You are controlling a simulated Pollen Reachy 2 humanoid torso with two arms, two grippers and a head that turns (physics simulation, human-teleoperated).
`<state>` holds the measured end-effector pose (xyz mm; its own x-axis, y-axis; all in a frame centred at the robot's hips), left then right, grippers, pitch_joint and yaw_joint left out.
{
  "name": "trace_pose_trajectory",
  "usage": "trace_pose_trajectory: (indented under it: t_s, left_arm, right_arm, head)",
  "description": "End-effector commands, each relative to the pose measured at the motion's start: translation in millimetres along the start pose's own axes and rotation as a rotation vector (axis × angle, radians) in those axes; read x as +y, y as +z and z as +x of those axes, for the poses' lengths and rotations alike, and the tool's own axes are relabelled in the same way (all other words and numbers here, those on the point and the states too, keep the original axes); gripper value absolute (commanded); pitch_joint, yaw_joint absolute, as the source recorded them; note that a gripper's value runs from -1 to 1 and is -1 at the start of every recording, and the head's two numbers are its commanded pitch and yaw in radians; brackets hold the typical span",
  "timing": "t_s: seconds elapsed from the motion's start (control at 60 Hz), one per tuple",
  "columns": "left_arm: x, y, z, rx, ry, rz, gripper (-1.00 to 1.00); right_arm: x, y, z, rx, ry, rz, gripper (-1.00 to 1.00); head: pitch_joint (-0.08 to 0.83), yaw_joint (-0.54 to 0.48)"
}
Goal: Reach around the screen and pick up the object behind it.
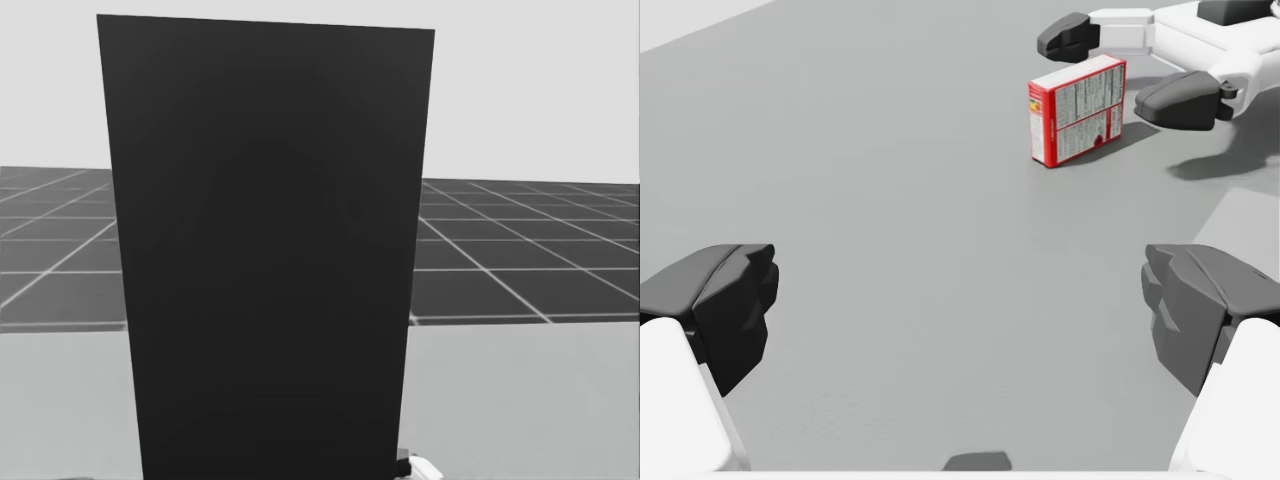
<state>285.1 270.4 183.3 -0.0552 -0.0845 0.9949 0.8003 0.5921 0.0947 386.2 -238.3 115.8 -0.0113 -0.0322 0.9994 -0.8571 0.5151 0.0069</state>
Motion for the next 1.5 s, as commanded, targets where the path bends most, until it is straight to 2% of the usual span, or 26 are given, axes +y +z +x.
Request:
trace_pose_trajectory:
  t_s: [0.017, 0.067, 0.1, 0.233, 0.267, 0.333, 0.367, 0.383, 0.417, 0.433, 0.467, 0.483, 0.6, 0.85, 1.0, 1.117, 1.317, 1.5]
  left_arm:
    - [0.5, 0, 0, -0.002, -0.001, 0.004, -1.00]
    - [0.6, 1, 0, -0.002, -0.003, 0.005, -1.00]
    - [0.8, 1, 0, -0.002, -0.003, 0.005, -1.00]
    - [1.4, 1, 1, -0.003, -0.004, 0.008, -1.00]
    - [1.5, 1, 1, -0.003, -0.005, 0.008, -1.00]
    - [1.5, 1, 1, -0.004, -0.006, 0.008, -1.00]
    - [1.5, 1, 1, -0.004, -0.007, 0.008, -1.00]
    - [1.2, 2, 1, -0.004, -0.008, 0.009, -1.00]
    - [1.2, 2, 1, -0.004, -0.008, 0.009, -1.00]
    - [1.3, 2, 1, -0.004, -0.009, 0.009, -1.00]
    - [1.5, 2, 1, -0.004, -0.010, 0.011, -1.00]
    - [1.7, 2, 1, -0.005, -0.009, 0.011, -1.00]
    - [1.9, 3, 1, -0.005, -0.010, 0.014, -1.00]
    - [2.3, 2, 1, -0.005, -0.013, 0.022, -1.00]
    - [2.2, 2, 2, -0.006, -0.012, 0.023, -1.00]
    - [3.5, 2, 2, -0.008, -0.011, 0.030, -1.00]
    - [5.0, 3, 3, -0.012, -0.009, 0.035, -1.00]
    - [6.2, 4, 3, -0.016, -0.008, 0.043, -1.00]
  right_arm:
    - [-11.7, -12, -3, 0.020, -0.004, 0.003, -1.00]
    - [-12.3, -15, -7, 0.026, -0.014, 0.006, -1.00]
    - [-12.7, -18, -9, 0.032, -0.002, 0.012, -1.00]
    - [-14.0, -24, -13, 0.054, -0.014, 0.020, -1.00]
    - [-15.4, -25, -13, 0.065, -0.005, 0.006, -1.00]
    - [-17.8, -29, -18, 0.113, -0.002, -0.022, -0.75]
    - [-19.2, -30, -20, 0.120, 0.015, -0.033, -0.71]
    - [-19.4, -31, -21, 0.117, 0.015, -0.032, -0.56]
    - [-20.6, -32, -24, 0.128, 0.029, -0.066, -0.10]
    - [-21.8, -32, -25, 0.125, 0.048, -0.090, 0.52]
    - [-22.0, -32, -27, 0.127, 0.029, -0.091, 0.93]
    - [-22.4, -32, -28, 0.131, 0.023, -0.092, 1.00]
    - [-21.8, -31, -30, 0.151, 0.037, -0.115, 1.00]
    - [-20.3, -21, -16, 0.108, 0.081, -0.167, 1.00]
    - [-19.9, -8, -8, 0.108, 0.112, -0.199, 1.00]
    - [-20.7, 15, 2, 0.109, 0.145, -0.254, 1.00]
    - [-22.8, 80, 25, 0.115, 0.227, -0.402, 1.00]
    - [-28.4, 132, 39, 0.110, 0.250, -0.543, 1.00]
  head:
    - [0.117, -0.10]
    - [0.118, -0.10]
    - [0.119, -0.10]
    - [0.121, -0.10]
    - [0.122, -0.10]
    - [0.123, -0.10]
    - [0.123, -0.10]
    - [0.123, -0.10]
    - [0.123, -0.10]
    - [0.122, -0.10]
    - [0.122, -0.09]
    - [0.123, -0.09]
    - [0.127, -0.09]
    - [0.126, -0.10]
    - [0.124, -0.10]
    - [0.122, -0.10]
    - [0.121, -0.09]
    - [0.118, -0.09]
